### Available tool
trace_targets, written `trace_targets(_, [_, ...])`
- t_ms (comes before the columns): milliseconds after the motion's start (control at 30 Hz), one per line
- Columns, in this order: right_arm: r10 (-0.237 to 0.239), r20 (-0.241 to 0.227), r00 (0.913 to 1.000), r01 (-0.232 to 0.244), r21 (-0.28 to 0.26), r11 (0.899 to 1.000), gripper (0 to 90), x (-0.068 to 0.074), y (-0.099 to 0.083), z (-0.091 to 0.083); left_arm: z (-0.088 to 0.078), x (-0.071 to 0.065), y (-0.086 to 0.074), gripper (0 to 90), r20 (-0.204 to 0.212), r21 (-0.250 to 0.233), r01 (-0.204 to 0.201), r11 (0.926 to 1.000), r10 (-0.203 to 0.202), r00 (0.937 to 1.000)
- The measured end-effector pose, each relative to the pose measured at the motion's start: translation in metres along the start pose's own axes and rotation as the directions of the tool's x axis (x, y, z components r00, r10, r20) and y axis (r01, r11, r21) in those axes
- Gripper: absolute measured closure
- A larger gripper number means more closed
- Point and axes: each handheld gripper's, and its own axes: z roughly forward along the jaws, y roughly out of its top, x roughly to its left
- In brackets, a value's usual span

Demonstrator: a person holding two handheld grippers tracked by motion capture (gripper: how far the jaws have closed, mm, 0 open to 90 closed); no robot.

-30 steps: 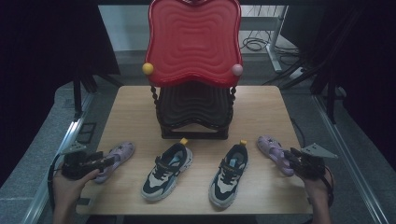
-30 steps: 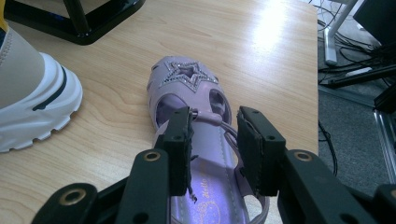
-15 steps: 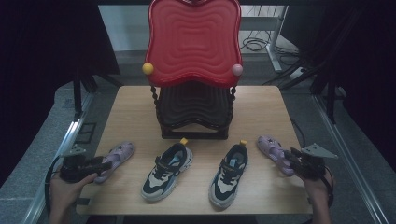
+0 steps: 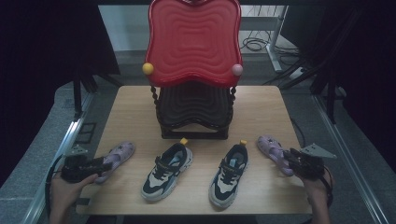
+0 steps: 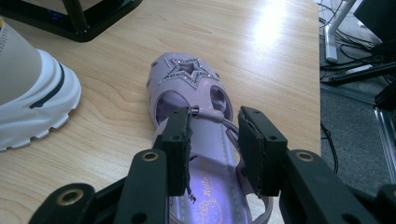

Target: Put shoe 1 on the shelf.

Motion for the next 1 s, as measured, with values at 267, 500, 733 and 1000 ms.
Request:
trace_targets(267, [0.0,-0.001,1.0,0.0,0.004,1.0,64.7,0.0,-0.001,0.001,0.007,0.001,-0.001,50.8,0.002,0.045,-0.006,0.999,0.006,1.0])
trace_targets(500, [-0.004,-0.008,1.0,0.004,0.011,1.0,64.2,0.002,-0.001,0.004,0.02,-0.003,-0.002,56.7,-0.006,0.101,-0.047,0.9937,0.048,0.9988])
trace_targets(733, [-0.001,-0.008,1.0,0.001,0.01,1.0,63.6,0.002,-0.001,0.004,0.025,-0.003,-0.004,69.8,-0.019,0.124,-0.076,0.9894,0.079,0.9967])
trace_targets(1000, [0.014,-0.022,0.9997,-0.014,-0.007,1.0,62.6,0.0,0.0,0.002,0.026,-0.003,-0.005,78.7,-0.011,0.126,-0.091,0.9878,0.093,0.9956])
